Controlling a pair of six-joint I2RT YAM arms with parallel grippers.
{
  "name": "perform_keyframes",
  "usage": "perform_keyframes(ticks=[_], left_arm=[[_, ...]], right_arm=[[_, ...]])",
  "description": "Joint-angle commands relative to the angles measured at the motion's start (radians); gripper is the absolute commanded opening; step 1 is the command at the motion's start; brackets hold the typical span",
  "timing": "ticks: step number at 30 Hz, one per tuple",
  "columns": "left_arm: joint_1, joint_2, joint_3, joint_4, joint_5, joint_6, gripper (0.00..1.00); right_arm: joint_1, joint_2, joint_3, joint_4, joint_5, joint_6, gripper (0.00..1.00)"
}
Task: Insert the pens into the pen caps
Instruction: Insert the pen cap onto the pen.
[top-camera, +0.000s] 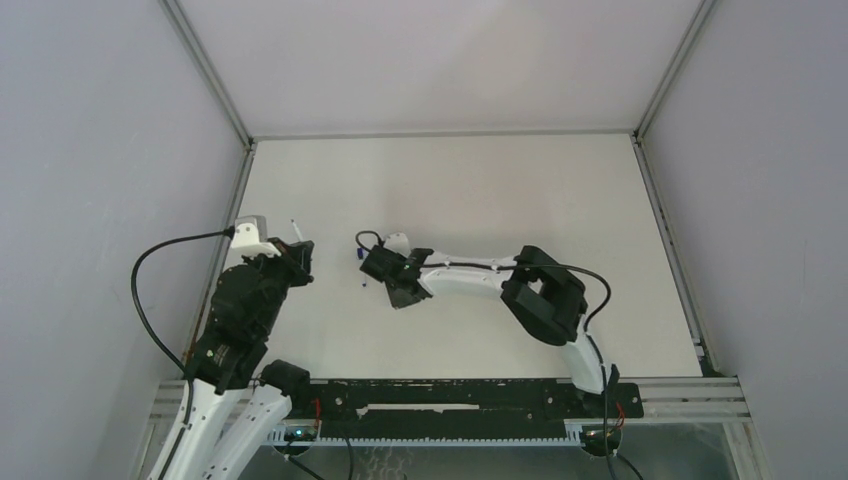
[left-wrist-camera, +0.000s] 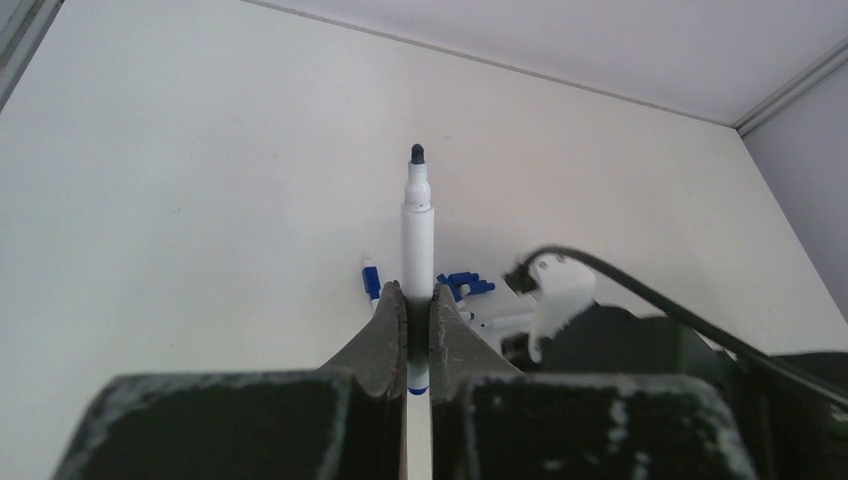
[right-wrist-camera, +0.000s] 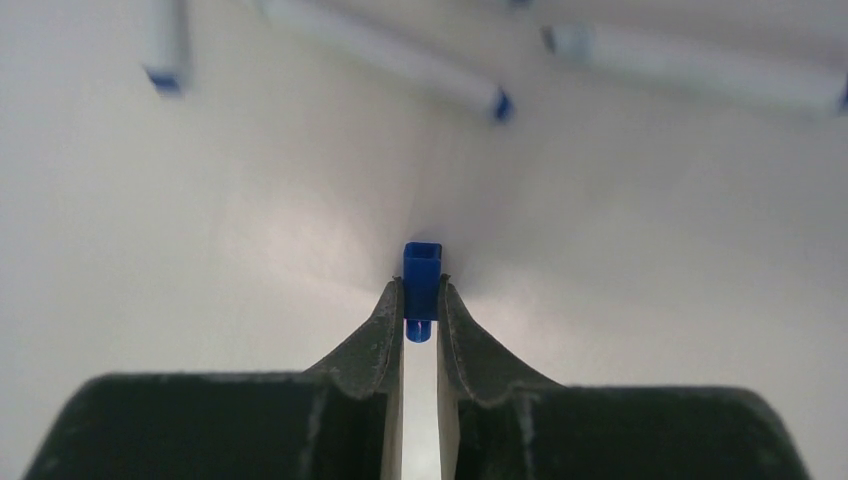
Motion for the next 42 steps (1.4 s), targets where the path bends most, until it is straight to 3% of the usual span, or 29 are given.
perform_keyframes(ticks=[1,6,13,17,20,23,31,42], left_arm=[[-0.001,0.020,-0.012,0.049,0.042,-0.006,0.00],[-0.002,0.071,-0.012,0.058,0.090,-0.022,0.00],[-0.009,0.260,0.023,0.090,0.287,-0.059,0.00],[-0.073,0.339,0.072,0.072,0.200,-0.032,0.00],[-0.134,0.383,0.104,0.061,0.131,-0.037,0.00],[-0.170,0.408,0.106,0.090,0.140,-0.057,0.00],[-0.177,0.431,0.120,0.088,0.124,-0.047,0.00],[-0.176,0.444,0.148,0.080,0.100,-0.029,0.00]], right_arm=[[0.032,-0.155,-0.231,-0.085,-0.038,0.032,0.13],[0.032,-0.304,-0.449,-0.101,-0.028,0.086,0.14],[-0.012,-0.430,-0.644,-0.025,-0.050,0.124,0.15],[-0.056,-0.486,-0.705,0.016,-0.067,0.121,0.16],[-0.086,-0.517,-0.733,0.018,-0.061,0.105,0.18],[-0.116,-0.533,-0.748,0.018,-0.061,0.086,0.25],[-0.157,-0.518,-0.707,0.033,-0.077,0.055,0.40],[-0.138,-0.438,-0.611,-0.026,-0.073,0.060,0.39]])
